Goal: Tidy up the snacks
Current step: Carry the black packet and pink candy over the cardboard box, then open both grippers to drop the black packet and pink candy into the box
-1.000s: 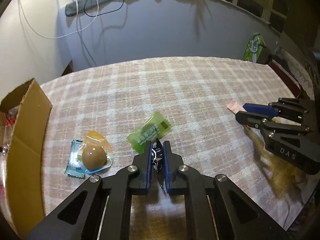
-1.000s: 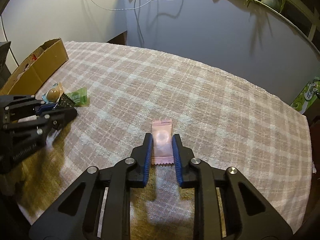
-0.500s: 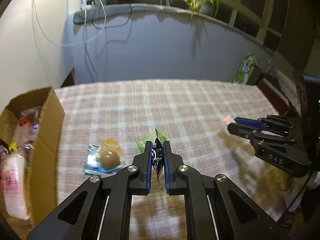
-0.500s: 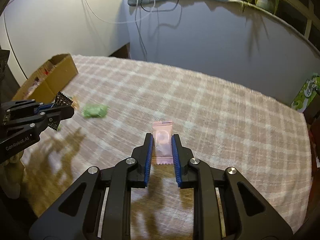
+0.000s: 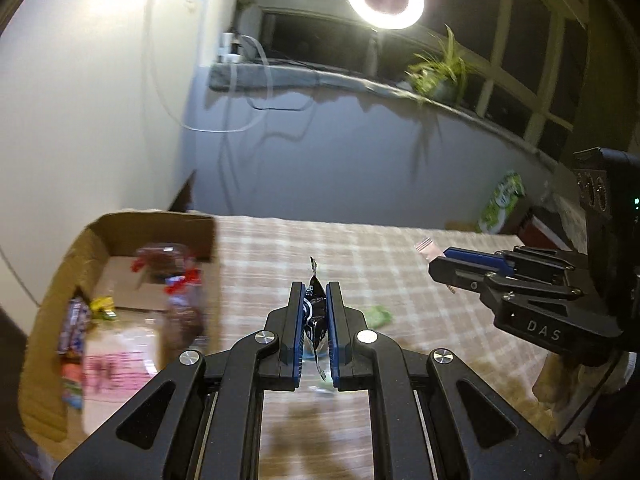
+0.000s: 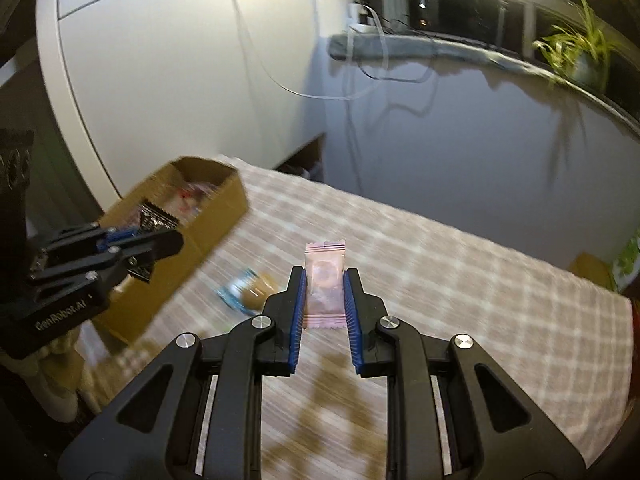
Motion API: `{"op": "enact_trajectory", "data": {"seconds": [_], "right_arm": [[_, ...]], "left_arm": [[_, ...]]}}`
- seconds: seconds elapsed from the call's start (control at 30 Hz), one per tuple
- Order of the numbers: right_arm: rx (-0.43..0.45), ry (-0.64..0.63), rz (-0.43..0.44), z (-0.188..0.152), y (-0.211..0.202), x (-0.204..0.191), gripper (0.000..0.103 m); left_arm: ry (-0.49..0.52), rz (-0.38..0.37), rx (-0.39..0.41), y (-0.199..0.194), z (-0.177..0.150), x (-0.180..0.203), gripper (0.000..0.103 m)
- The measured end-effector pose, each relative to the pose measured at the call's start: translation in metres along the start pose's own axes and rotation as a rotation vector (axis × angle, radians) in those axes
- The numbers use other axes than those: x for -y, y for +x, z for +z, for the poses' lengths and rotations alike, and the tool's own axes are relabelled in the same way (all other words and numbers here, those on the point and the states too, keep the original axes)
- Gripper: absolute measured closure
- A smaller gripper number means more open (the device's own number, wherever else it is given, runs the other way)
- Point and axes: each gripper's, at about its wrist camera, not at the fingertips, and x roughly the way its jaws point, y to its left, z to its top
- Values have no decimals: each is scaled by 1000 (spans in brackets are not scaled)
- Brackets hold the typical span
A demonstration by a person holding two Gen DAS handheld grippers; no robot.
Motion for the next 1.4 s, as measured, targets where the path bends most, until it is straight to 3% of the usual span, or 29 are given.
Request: {"op": "enact_trajectory", "data": {"seconds": [0.57,1.07,1.33,1.4], "right_arm": [[0,-115,138,55,63,-106,83],[-49,-151,171,67,109,-141,83],[-52,-154,163,67,111,-145,81],[-52,-158,157,67,111,-145,69]], "left_arm": [[-138,132,63,-32,-6,-95,94],[-180,185,47,-35,-17,-126,94],[-182,200,61,-38,-17,-127,82],[-182,204,65,-39,-17,-128,75]]}}
